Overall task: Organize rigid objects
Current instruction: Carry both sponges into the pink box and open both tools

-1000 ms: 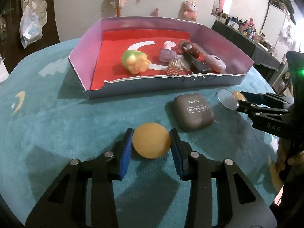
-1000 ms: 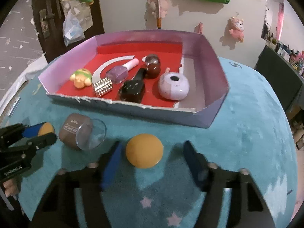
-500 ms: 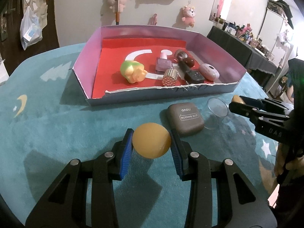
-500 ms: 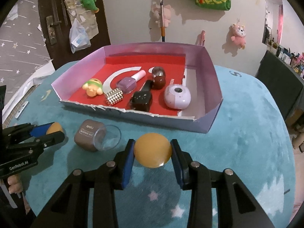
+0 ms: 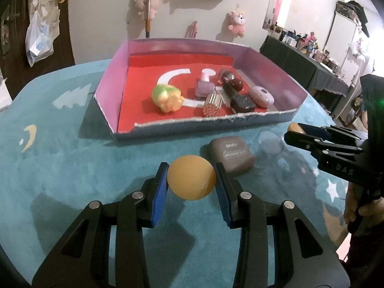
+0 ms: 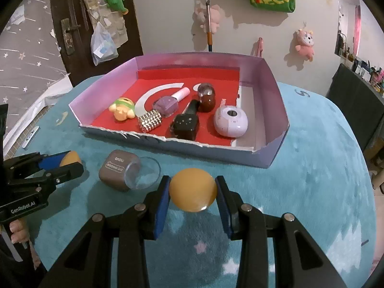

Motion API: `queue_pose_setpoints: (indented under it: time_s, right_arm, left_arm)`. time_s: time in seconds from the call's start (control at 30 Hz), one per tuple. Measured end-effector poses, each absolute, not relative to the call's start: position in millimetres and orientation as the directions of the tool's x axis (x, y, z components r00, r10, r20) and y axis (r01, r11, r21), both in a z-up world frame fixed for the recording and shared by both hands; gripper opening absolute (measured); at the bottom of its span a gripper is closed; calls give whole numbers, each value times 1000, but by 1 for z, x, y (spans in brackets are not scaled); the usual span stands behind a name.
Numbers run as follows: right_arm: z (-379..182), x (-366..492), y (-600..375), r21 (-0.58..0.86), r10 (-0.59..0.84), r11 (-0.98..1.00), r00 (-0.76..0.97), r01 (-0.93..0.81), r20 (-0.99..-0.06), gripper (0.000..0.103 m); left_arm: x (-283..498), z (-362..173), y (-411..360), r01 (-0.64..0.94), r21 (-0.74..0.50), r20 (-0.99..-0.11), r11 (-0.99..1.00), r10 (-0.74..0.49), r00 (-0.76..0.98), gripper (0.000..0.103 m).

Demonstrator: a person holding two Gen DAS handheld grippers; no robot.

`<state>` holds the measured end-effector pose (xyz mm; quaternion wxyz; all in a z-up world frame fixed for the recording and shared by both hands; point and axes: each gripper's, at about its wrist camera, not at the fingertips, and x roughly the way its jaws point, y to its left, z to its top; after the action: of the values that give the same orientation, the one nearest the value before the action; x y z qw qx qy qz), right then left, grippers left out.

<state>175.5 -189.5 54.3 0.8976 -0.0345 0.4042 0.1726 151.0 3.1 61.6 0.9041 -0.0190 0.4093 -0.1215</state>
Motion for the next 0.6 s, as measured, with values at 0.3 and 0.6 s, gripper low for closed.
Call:
queue_pose_setpoints:
  time_s: [0.3,0.6]
  right_arm:
    - [93,220,-185,55,283,934,635,-354,-719,40]
    - [97,313,-179,-1,196,946,575,-324,-794,40]
  left_arm:
    - [200,102,0,255,-182,-711,950,-306,633,36]
    - [297,101,-18,299,-111,-796,948,-264,545,36]
